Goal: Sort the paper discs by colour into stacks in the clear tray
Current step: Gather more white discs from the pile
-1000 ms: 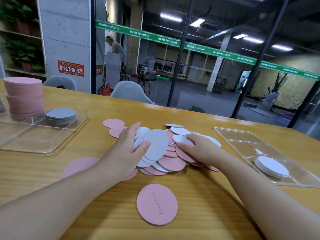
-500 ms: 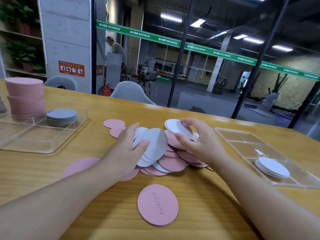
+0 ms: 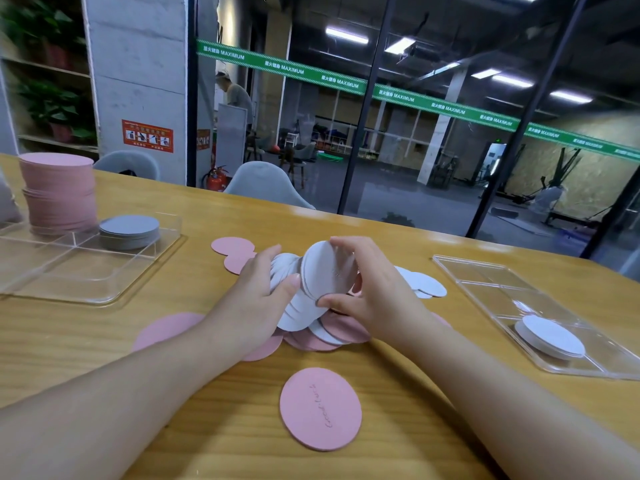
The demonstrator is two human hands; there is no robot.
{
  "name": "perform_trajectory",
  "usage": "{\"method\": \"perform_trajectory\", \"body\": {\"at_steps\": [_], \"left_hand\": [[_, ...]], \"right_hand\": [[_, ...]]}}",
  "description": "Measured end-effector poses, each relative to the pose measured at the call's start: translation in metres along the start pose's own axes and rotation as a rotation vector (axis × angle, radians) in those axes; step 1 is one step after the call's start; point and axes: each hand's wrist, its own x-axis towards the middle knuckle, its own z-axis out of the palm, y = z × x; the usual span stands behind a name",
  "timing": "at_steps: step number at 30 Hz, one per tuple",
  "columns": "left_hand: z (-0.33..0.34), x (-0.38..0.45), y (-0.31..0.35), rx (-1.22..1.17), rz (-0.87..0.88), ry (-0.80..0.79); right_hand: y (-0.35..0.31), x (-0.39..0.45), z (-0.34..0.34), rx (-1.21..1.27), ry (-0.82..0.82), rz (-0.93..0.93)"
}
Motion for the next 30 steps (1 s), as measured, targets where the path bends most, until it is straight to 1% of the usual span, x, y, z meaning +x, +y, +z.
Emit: {"method": "perform_trajectory", "body": {"at_steps": [5,7,11,14,16,18,20,22,24,26,28,30], "left_hand": [[0.001,0.000,0.000,-0.004,0.010,-0.005],[0.002,0.000,-0.001,0.004,0.028,-0.015],[0.003,0.001,-0.001,0.080,0.080,0.002],[0.004,-0.001,-0.001,0.119,0.097,-0.005],[0.003,-0.001,-0.002,0.134,0.098,-0.011],[0.003,0.000,-0.002,0.135,0.101,-0.015],[0.003,0.000,-0.003,0.135,0.102,-0.019],[0.003,0.000,-0.002,0.141,0.102,-0.021],[0.003,0.000,-0.002,0.146,0.101,-0.017],[0.003,-0.001,-0.002,0.152,0.097,-0.011],[0.003,-0.001,-0.001,0.158,0.094,-0.009],[0.003,-0.002,-0.001,0.161,0.093,-0.010]], "right_hand": [[-0.001,-0.001,0.000,-0.052,0.033,0.029],[-0.006,-0.003,0.003,-0.073,0.016,0.003],[-0.012,-0.005,0.009,-0.091,-0.024,-0.116],[-0.003,-0.002,-0.002,-0.094,-0.025,-0.094],[0.008,0.001,-0.014,-0.155,0.017,0.010],[0.023,0.003,-0.026,-0.268,-0.017,0.203],[0.034,0.003,-0.036,-0.346,-0.136,0.411],[0.040,0.001,-0.043,-0.353,-0.279,0.564],[0.041,-0.002,-0.050,-0.199,-0.412,0.684],[0.042,-0.005,-0.056,-0.033,-0.476,0.757],[0.046,-0.006,-0.061,-0.039,-0.499,0.743],[0.051,-0.006,-0.063,-0.113,-0.508,0.720]]}}
